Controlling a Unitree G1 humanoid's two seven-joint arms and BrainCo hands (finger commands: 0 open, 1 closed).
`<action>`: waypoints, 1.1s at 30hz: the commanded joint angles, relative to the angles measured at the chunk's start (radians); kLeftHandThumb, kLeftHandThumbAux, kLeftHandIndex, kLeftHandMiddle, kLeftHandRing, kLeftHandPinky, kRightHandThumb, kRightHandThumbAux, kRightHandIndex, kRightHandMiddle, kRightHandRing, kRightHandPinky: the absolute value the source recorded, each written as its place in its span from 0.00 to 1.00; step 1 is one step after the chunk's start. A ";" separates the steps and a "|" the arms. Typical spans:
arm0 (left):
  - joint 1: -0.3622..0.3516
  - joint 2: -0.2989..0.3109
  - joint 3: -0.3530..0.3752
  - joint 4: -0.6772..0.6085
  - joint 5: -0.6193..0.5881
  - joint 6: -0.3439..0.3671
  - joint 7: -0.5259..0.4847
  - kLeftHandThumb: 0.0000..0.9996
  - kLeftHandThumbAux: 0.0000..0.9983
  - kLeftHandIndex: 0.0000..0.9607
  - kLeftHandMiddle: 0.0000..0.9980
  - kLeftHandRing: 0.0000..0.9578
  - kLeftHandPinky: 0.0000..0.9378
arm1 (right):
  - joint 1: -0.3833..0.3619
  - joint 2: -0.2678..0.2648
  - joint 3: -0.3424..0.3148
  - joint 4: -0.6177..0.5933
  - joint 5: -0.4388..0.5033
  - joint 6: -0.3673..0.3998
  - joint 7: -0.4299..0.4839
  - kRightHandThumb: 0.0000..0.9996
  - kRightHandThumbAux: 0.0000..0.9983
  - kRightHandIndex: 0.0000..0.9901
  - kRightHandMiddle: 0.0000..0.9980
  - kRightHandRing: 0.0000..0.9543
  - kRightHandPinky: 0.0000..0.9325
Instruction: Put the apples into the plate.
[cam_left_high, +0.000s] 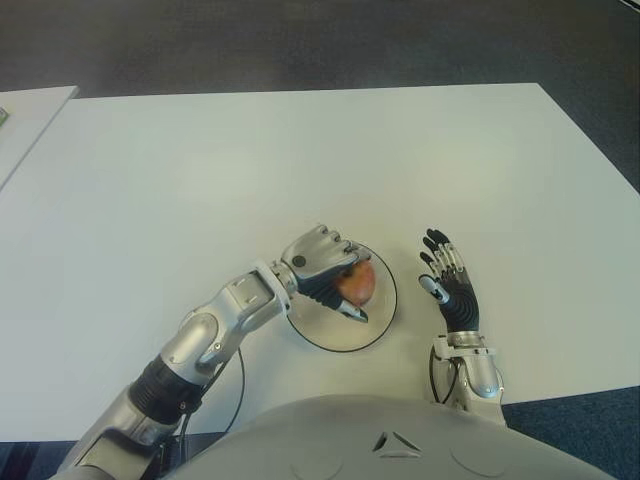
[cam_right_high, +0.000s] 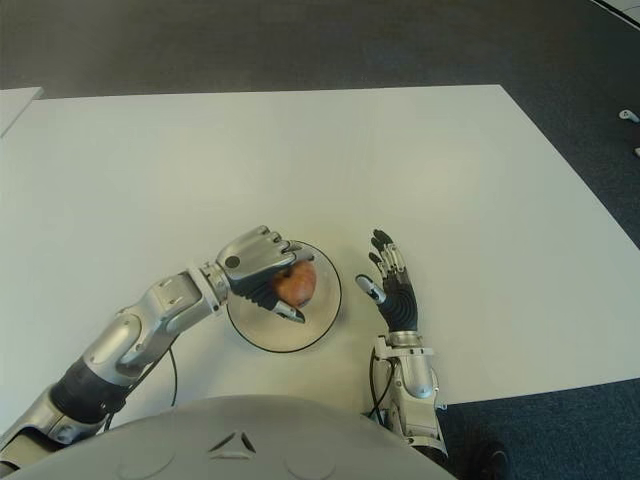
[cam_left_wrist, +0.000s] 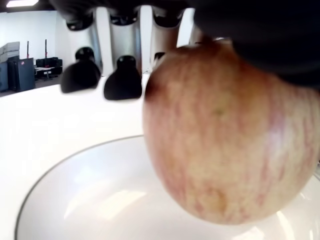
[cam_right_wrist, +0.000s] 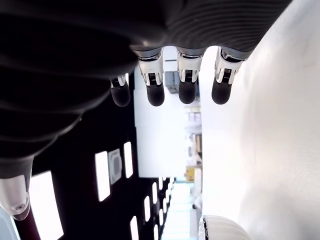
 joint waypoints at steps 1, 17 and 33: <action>0.007 -0.011 -0.008 0.051 0.029 0.012 0.050 0.75 0.69 0.46 0.82 0.85 0.86 | 0.051 0.024 0.014 0.074 0.018 0.077 0.003 0.07 0.53 0.00 0.00 0.00 0.00; 0.025 -0.028 -0.033 0.140 0.049 0.041 0.086 0.85 0.67 0.42 0.52 0.82 0.85 | 0.045 0.016 0.008 0.094 0.024 0.044 0.020 0.07 0.54 0.00 0.00 0.00 0.00; 0.005 -0.011 -0.059 0.184 0.079 0.039 0.167 0.85 0.67 0.42 0.52 0.84 0.85 | 0.034 0.018 0.002 0.096 0.021 0.068 0.010 0.06 0.54 0.00 0.00 0.00 0.00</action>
